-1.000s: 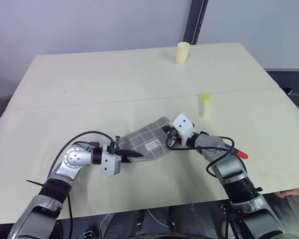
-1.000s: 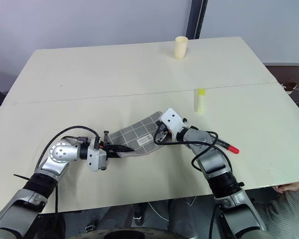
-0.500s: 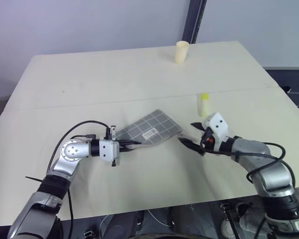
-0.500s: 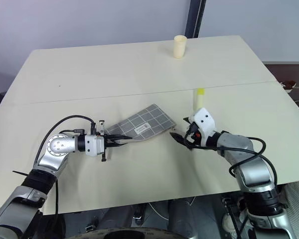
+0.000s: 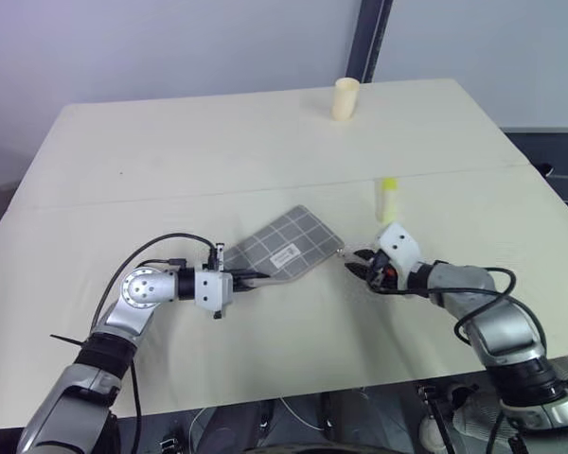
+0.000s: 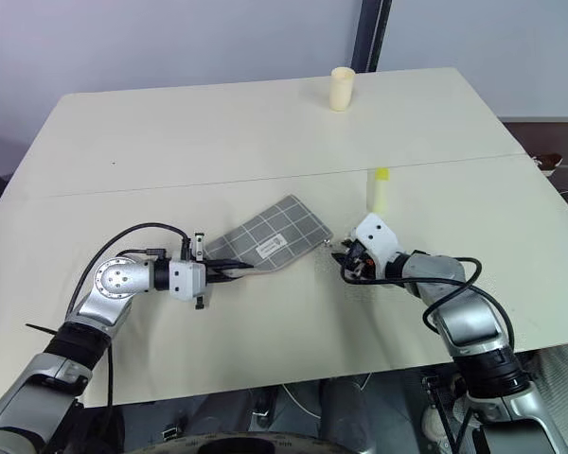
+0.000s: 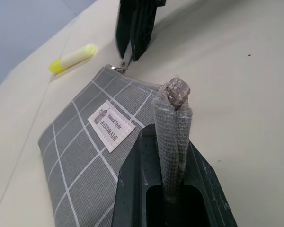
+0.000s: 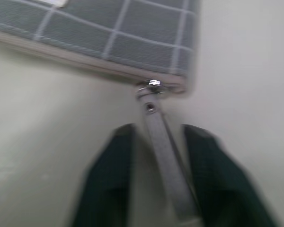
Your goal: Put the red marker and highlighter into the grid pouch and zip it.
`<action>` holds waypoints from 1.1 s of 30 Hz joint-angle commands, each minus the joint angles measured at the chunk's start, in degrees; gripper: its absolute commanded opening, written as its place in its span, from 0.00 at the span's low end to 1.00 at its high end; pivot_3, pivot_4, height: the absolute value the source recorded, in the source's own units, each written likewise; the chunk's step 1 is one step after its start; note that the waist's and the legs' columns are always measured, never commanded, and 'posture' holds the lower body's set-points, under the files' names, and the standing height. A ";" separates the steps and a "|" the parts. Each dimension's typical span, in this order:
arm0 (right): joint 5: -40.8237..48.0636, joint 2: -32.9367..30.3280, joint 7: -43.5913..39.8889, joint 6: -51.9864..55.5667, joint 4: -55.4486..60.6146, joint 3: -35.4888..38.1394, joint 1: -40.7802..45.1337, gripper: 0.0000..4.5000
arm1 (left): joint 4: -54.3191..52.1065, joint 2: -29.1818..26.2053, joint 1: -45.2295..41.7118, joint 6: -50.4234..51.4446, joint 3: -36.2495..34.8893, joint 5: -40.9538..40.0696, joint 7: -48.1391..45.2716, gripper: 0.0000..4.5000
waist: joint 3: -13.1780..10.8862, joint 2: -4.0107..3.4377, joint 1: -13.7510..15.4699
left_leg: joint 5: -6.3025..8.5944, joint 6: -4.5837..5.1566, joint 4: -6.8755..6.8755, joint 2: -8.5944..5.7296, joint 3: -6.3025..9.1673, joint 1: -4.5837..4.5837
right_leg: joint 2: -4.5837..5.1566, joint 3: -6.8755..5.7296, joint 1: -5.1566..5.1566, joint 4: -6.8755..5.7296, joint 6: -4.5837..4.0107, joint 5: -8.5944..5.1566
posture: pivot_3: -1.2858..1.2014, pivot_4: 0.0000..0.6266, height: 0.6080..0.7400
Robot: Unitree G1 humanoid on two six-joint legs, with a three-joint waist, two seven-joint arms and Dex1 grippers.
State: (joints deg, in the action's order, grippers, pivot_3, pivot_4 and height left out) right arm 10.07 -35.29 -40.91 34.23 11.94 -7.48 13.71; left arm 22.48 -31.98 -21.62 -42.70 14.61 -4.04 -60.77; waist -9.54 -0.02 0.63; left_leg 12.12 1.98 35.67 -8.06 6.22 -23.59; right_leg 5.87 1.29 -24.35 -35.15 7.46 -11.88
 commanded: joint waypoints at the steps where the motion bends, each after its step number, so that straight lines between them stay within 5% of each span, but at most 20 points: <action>1: 0.66 1.73 -0.66 0.38 2.38 -1.97 1.46 0.01 | -0.41 -0.18 -1.13 0.33 -1.03 0.95 1.87 0.00 | 0.00 0.00 0.02 | 0.00 0.00 0.01 0.00 0.01 0.00 | 0.00 0.00 0.00 -0.01 0.00 0.00 | 0.52 0.24 0.98; 16: -2.57 5.54 -4.83 -2.70 7.76 -14.71 6.79 0.01 | 10.59 4.37 -9.33 -0.22 0.68 12.01 12.47 0.00 | -0.01 0.01 0.13 | 0.00 -0.01 0.04 -0.06 0.06 0.00 | -0.03 -0.09 0.01 -0.01 0.12 0.06 | 0.52 0.24 0.98; 33: -7.09 5.52 -7.75 -10.75 2.04 -15.59 9.55 0.01 | 13.33 8.42 -9.97 -2.51 1.09 10.36 13.69 0.00 | 0.00 0.01 0.08 | 0.00 -0.01 0.01 -0.12 0.14 0.00 | -0.02 -0.18 -0.01 -0.03 0.27 0.11 | 0.52 0.24 0.98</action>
State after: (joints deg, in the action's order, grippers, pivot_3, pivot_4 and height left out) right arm 2.86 -30.75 -48.64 25.02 12.80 -22.84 22.24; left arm 37.13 -23.49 -32.02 -44.38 14.94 6.80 -46.49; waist -9.54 0.00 0.71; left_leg 12.12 1.98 35.65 -8.19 6.37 -23.59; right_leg 5.85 1.11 -24.37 -35.18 7.73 -11.77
